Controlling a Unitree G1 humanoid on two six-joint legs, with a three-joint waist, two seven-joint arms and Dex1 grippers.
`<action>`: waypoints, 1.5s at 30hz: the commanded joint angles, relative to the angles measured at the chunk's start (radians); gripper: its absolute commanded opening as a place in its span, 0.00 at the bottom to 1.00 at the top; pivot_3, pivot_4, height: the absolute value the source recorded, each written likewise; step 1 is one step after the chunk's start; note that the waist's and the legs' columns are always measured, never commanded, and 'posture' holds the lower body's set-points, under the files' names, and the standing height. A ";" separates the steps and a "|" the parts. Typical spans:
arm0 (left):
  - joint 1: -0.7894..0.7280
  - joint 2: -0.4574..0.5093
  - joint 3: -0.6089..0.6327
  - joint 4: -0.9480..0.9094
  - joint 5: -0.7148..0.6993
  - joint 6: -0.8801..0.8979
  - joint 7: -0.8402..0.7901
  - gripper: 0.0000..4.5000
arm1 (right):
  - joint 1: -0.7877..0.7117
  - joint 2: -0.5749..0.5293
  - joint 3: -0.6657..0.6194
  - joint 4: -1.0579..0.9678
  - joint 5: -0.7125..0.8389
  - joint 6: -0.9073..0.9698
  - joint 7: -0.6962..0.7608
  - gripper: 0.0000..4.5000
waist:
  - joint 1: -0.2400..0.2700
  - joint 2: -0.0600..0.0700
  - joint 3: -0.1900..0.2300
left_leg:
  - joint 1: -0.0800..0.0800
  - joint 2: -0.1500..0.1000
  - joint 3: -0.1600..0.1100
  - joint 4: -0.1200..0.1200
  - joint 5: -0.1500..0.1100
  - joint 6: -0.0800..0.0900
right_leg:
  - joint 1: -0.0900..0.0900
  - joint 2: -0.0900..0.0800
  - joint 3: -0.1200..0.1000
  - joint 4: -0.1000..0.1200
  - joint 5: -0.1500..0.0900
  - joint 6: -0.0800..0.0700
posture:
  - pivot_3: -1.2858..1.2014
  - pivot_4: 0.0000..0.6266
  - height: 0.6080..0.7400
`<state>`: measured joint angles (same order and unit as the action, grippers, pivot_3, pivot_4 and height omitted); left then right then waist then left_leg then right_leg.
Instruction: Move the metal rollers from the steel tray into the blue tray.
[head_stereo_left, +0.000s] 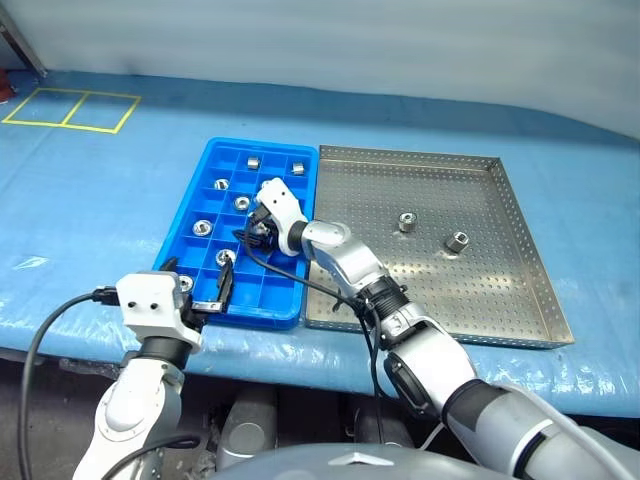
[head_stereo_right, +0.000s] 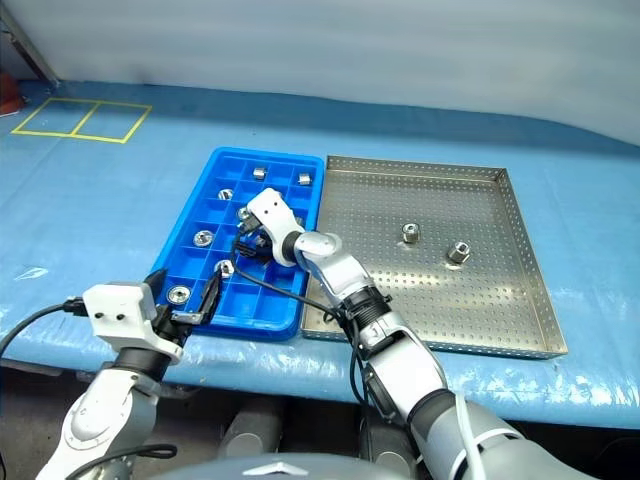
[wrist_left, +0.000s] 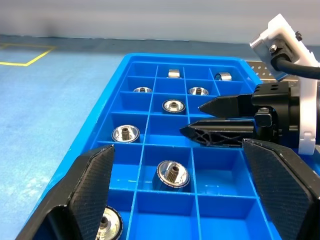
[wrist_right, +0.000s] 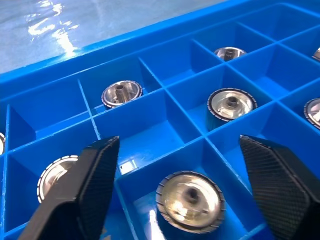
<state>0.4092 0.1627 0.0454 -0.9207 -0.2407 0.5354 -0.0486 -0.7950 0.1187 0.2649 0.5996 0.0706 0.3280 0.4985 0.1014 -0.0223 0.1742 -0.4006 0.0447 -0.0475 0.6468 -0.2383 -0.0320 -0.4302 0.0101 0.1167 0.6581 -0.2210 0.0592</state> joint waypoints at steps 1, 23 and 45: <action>-0.041 0.015 -0.018 0.005 -0.015 0.001 -0.030 1.00 | 0.025 -0.013 -0.051 -0.171 0.029 0.029 -0.023 0.99 | -0.005 0.000 0.000 | 0.000 0.000 0.000 0.000 0.000 0.000 | 0.000 0.000 0.000 0.000 0.000 0.000 | 0.64 0.24 1.00; -0.311 0.062 -0.093 0.210 -0.072 0.042 -0.180 1.00 | 0.126 -0.010 -0.268 -0.287 -0.108 0.106 -0.642 0.99 | -0.190 0.001 0.000 | 0.000 0.000 0.000 0.000 0.000 0.000 | 0.000 0.000 0.002 0.002 0.004 0.007 | 0.51 0.24 1.00; -0.257 0.056 -0.078 0.173 -0.069 0.039 -0.155 1.00 | -0.042 0.065 -0.401 0.123 -0.019 0.015 -0.898 0.86 | -0.191 0.001 0.000 | 0.000 -0.001 -0.001 0.001 0.000 0.000 | 0.001 0.000 0.002 0.001 0.005 0.007 | 0.54 0.24 1.00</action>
<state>0.1488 0.2197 -0.0389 -0.7009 -0.3004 0.5828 -0.2057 -0.7988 0.1324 -0.1269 0.7290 0.0381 0.3443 -0.3845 -0.0896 -0.0211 0.1745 -0.4006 0.0441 -0.0483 0.6473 -0.2383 -0.0315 -0.4294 0.0104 0.1186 0.6594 -0.2157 0.0665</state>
